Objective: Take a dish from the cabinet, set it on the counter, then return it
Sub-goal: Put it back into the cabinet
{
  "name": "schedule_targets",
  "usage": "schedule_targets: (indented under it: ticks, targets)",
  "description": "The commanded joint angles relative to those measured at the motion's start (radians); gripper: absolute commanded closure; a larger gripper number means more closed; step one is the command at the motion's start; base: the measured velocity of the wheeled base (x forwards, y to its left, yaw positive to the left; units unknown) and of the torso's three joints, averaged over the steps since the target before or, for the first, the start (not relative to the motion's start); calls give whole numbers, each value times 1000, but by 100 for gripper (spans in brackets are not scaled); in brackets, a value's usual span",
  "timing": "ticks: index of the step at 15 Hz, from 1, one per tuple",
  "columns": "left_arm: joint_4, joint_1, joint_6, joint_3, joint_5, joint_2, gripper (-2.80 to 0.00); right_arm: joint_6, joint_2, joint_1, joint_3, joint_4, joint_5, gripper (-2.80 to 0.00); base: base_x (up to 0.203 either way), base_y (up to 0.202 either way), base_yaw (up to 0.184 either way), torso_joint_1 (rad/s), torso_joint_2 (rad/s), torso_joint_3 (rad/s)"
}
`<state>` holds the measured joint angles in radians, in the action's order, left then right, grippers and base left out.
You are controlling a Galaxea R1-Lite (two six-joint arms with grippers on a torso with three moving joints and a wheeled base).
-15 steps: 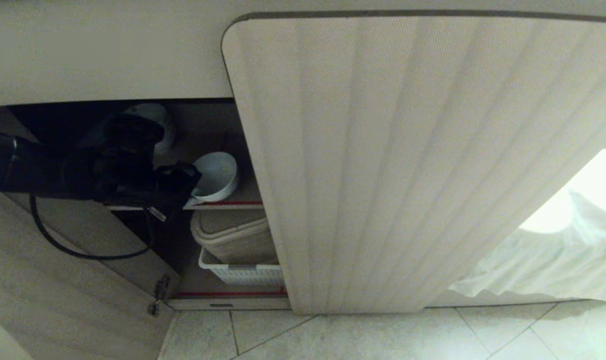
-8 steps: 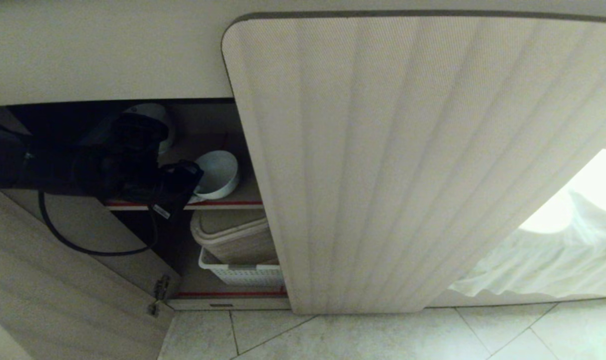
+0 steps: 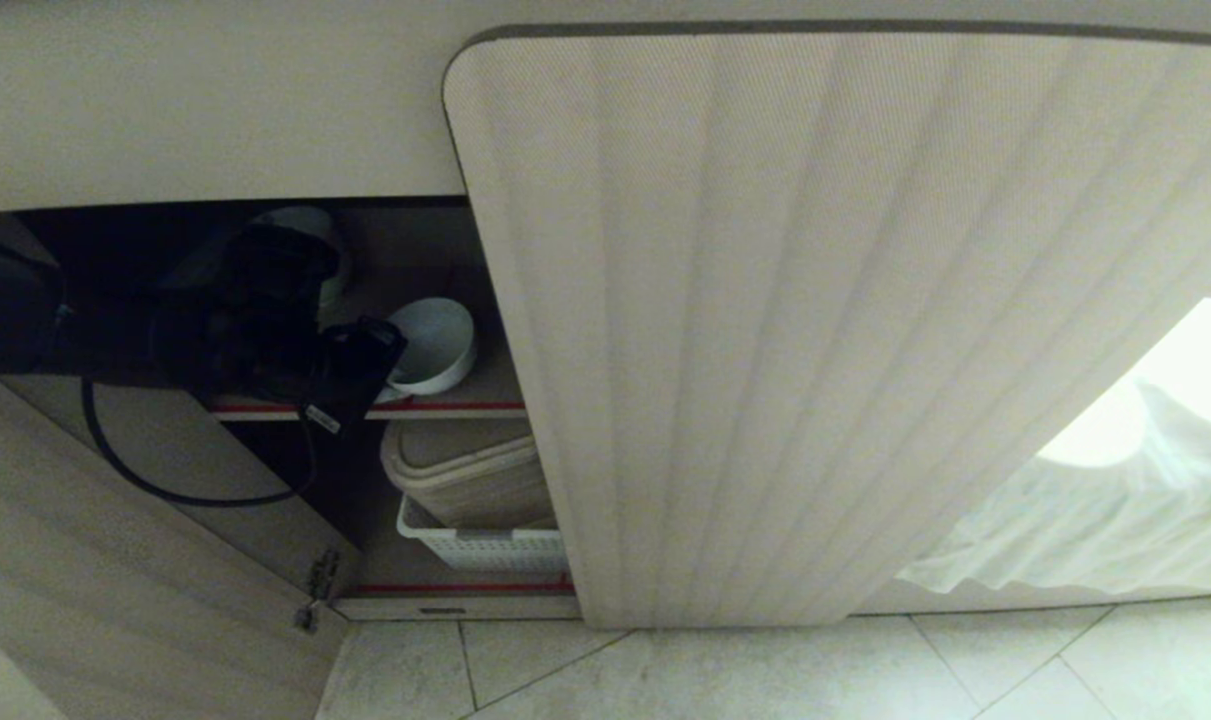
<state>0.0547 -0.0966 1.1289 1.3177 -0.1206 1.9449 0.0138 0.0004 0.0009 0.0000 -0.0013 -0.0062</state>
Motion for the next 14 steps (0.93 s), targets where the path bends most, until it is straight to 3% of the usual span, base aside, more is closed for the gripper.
schedule_targets:
  ticks: [1, 14]
  targets:
    - [1, 0, 8, 2, 6, 2, 0, 0, 0, 1, 0, 0, 0, 0, 0, 0, 0, 0, 0, 0]
    - [-1, -6, 6, 23, 27, 14, 0, 0, 0, 1, 0, 0, 0, 0, 0, 0, 0, 0, 0, 0]
